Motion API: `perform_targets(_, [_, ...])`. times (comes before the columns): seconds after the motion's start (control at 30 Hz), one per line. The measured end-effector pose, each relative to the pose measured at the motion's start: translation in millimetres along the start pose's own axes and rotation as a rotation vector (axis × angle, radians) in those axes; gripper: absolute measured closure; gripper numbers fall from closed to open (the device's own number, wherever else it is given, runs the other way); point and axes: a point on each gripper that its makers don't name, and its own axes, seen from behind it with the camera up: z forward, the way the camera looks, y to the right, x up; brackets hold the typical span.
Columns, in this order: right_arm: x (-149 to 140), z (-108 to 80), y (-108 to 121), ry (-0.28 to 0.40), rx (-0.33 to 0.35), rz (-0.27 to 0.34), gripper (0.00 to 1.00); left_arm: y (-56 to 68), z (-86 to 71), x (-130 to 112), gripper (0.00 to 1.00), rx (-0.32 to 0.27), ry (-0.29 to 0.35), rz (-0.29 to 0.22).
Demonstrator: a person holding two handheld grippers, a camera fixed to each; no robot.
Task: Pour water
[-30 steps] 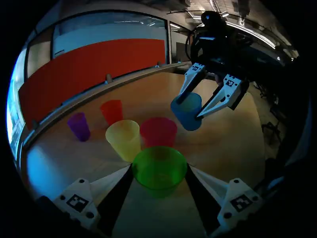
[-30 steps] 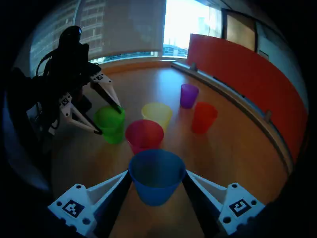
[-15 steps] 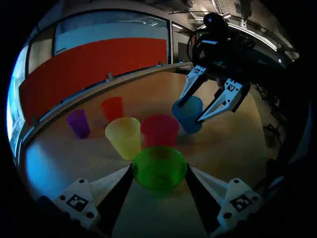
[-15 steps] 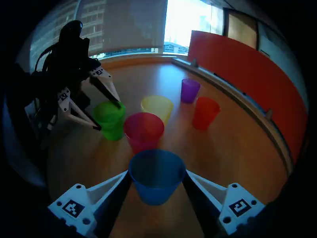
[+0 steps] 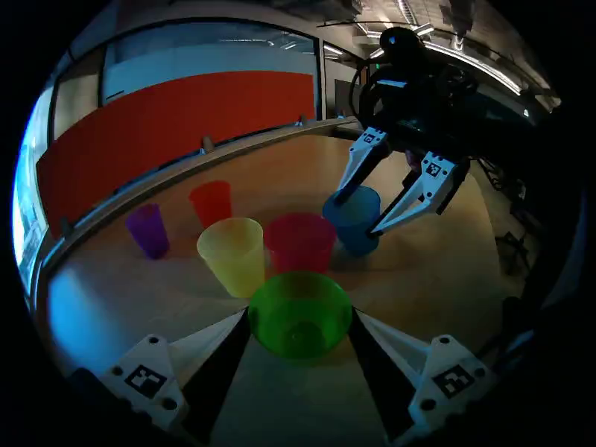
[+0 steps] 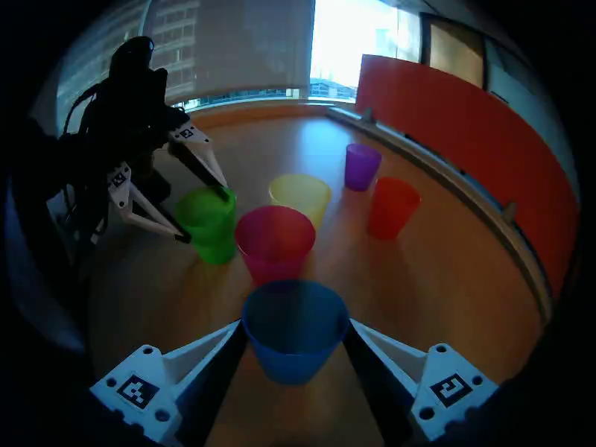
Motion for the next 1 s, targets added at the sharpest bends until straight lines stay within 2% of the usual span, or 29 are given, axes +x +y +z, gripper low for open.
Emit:
perform_targets(0.17, [-0.8,-1.2,-0.1,0.005,0.001,0.007,0.09,0.0,-0.2,-0.8,0.11,-0.003,0.001,-0.011])
perform_targets(0.77, [-18.0,-12.7,0.0,-0.022,-0.01,0.026,0.09,0.0,-1.1,-1.8,0.11,0.006,-0.007,0.003])
perform_targets(1.0, [-26.8,-16.7,0.8,-0.038,-0.021,0.011,0.09,0.2,-2.3,-2.0,0.11,0.01,-0.011,0.009])
